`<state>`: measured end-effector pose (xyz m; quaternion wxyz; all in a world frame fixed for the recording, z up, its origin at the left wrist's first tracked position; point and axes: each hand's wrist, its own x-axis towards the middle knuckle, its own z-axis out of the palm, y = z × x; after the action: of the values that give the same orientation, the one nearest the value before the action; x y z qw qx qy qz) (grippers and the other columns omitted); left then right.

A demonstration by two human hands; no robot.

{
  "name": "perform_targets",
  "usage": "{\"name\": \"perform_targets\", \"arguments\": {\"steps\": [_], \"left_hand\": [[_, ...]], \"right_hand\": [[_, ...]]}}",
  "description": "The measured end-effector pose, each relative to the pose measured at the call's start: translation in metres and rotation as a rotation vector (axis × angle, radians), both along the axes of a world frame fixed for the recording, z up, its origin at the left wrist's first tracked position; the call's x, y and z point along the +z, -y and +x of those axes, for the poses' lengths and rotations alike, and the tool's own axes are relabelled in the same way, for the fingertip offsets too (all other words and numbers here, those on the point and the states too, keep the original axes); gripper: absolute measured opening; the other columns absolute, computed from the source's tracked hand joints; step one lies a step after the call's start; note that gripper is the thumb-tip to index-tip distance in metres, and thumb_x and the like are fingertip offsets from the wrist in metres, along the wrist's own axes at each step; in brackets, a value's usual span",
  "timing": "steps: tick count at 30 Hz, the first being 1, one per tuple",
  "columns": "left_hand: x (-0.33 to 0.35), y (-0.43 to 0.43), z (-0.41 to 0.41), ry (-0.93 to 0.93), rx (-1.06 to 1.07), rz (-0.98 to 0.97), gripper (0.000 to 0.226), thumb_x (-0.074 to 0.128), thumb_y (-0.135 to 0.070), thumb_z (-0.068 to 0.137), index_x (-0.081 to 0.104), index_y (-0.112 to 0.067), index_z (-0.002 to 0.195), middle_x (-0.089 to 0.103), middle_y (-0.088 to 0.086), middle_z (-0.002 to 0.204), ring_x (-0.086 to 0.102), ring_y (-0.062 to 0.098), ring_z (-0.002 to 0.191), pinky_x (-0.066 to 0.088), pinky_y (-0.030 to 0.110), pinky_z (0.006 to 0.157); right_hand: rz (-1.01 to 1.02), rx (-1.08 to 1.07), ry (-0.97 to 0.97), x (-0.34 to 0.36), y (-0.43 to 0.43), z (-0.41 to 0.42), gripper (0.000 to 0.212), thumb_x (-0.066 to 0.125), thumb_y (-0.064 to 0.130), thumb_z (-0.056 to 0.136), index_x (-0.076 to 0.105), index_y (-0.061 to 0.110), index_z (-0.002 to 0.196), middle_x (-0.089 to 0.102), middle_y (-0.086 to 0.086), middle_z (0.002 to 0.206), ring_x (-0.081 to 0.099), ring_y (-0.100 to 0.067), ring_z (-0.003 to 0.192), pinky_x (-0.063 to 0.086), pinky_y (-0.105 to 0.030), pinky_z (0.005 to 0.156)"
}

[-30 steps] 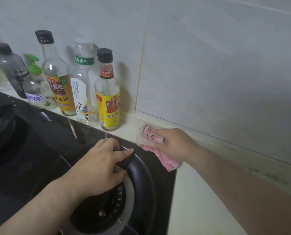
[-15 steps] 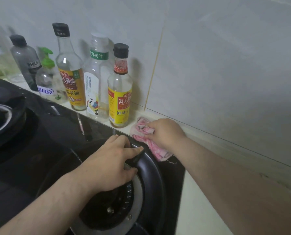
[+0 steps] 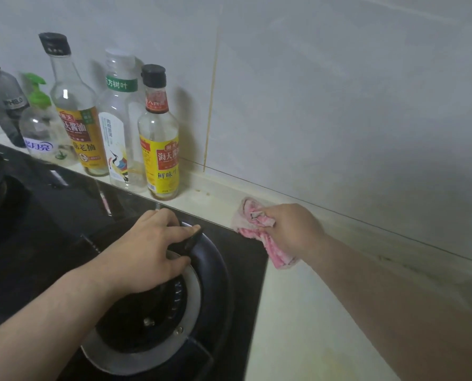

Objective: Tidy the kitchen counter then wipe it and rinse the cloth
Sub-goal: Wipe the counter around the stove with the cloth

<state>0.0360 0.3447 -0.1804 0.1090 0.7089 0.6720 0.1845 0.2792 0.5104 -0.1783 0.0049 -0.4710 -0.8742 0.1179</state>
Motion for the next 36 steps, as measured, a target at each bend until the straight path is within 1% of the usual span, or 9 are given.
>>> {"name": "perform_targets", "arguments": {"steps": [4, 8, 11, 14, 18, 22, 27, 32, 36], "left_hand": [[0.001, -0.002, 0.000, -0.004, 0.019, -0.023, 0.061, 0.067, -0.048, 0.077, 0.049, -0.038, 0.134, 0.037, -0.015, 0.099, 0.034, 0.008, 0.101, 0.036, 0.029, 0.099], [0.006, -0.004, 0.004, 0.012, 0.051, -0.075, 0.060, 0.069, -0.046, 0.077, 0.048, -0.039, 0.133, 0.037, -0.016, 0.101, 0.035, 0.010, 0.106, 0.036, 0.036, 0.103], [0.011, -0.008, 0.013, 0.025, 0.101, -0.061, 0.050, 0.069, -0.039, 0.079, 0.058, -0.031, 0.128, 0.043, -0.010, 0.105, 0.042, 0.019, 0.114, 0.036, 0.040, 0.105], [0.015, -0.012, 0.033, 0.086, 0.159, 0.032, 0.043, 0.067, -0.032, 0.082, 0.063, -0.021, 0.123, 0.054, 0.000, 0.111, 0.048, 0.023, 0.114, 0.038, 0.039, 0.103], [0.018, -0.005, 0.067, 0.149, 0.017, 0.081, 0.057, 0.053, -0.054, 0.073, 0.067, -0.021, 0.116, 0.059, -0.004, 0.112, 0.053, 0.016, 0.109, 0.037, 0.030, 0.099], [0.005, 0.005, 0.072, 0.019, -0.089, 0.033, 0.064, 0.042, -0.062, 0.068, 0.070, -0.024, 0.111, 0.063, -0.003, 0.117, 0.053, 0.016, 0.121, 0.020, 0.044, 0.113], [0.000, 0.009, 0.068, 0.041, -0.106, 0.061, 0.065, 0.046, -0.068, 0.068, 0.070, -0.025, 0.111, 0.062, -0.003, 0.123, 0.045, 0.012, 0.129, 0.010, 0.042, 0.115], [0.002, 0.007, 0.069, 0.064, -0.102, 0.049, 0.098, 0.030, -0.097, 0.054, 0.068, -0.026, 0.111, 0.060, -0.007, 0.123, 0.038, 0.005, 0.130, 0.006, 0.036, 0.116], [0.001, 0.004, 0.069, 0.122, -0.081, 0.047, 0.108, 0.023, -0.101, 0.045, 0.067, -0.028, 0.112, 0.058, -0.008, 0.126, 0.033, 0.000, 0.130, 0.000, 0.029, 0.115]], "right_hand": [[0.024, -0.135, 0.005, -0.003, 0.006, 0.049, 0.019, 0.052, 0.037, 0.083, 0.062, 0.039, 0.099, 0.066, 0.007, 0.076, 0.064, -0.021, 0.071, 0.056, -0.035, 0.070], [0.040, -0.206, -0.030, -0.004, 0.016, 0.089, 0.013, 0.058, 0.030, 0.084, 0.068, 0.022, 0.089, 0.069, -0.003, 0.079, 0.062, -0.027, 0.075, 0.050, -0.033, 0.067], [0.032, -0.259, -0.045, -0.003, 0.028, 0.103, 0.011, 0.060, 0.027, 0.085, 0.067, 0.018, 0.084, 0.068, -0.003, 0.078, 0.060, -0.027, 0.075, 0.040, -0.031, 0.060], [0.002, -0.302, -0.071, -0.004, 0.034, 0.098, 0.015, 0.059, 0.029, 0.085, 0.068, 0.019, 0.091, 0.070, -0.004, 0.087, 0.061, -0.029, 0.081, 0.046, -0.031, 0.065], [-0.036, -0.290, -0.129, -0.006, 0.052, 0.098, 0.019, 0.059, 0.028, 0.083, 0.068, 0.026, 0.099, 0.069, -0.001, 0.093, 0.063, -0.027, 0.091, 0.050, -0.033, 0.072], [-0.081, -0.237, -0.202, -0.010, 0.091, 0.103, 0.027, 0.061, 0.035, 0.080, 0.067, 0.031, 0.106, 0.067, 0.004, 0.097, 0.062, -0.022, 0.092, 0.051, -0.037, 0.076], [-0.123, -0.236, -0.251, -0.016, 0.143, 0.110, 0.047, 0.062, 0.051, 0.078, 0.062, 0.038, 0.123, 0.061, 0.018, 0.121, 0.054, -0.005, 0.112, 0.045, -0.030, 0.095], [-0.081, -0.271, -0.274, -0.019, 0.153, 0.106, 0.048, 0.068, 0.038, 0.083, 0.060, 0.032, 0.129, 0.056, 0.015, 0.129, 0.048, -0.006, 0.121, 0.035, -0.021, 0.102], [-0.083, -0.279, -0.298, -0.017, 0.147, 0.103, 0.048, 0.072, 0.032, 0.083, 0.061, 0.026, 0.129, 0.057, 0.012, 0.127, 0.049, -0.008, 0.119, 0.033, -0.020, 0.103]]}}
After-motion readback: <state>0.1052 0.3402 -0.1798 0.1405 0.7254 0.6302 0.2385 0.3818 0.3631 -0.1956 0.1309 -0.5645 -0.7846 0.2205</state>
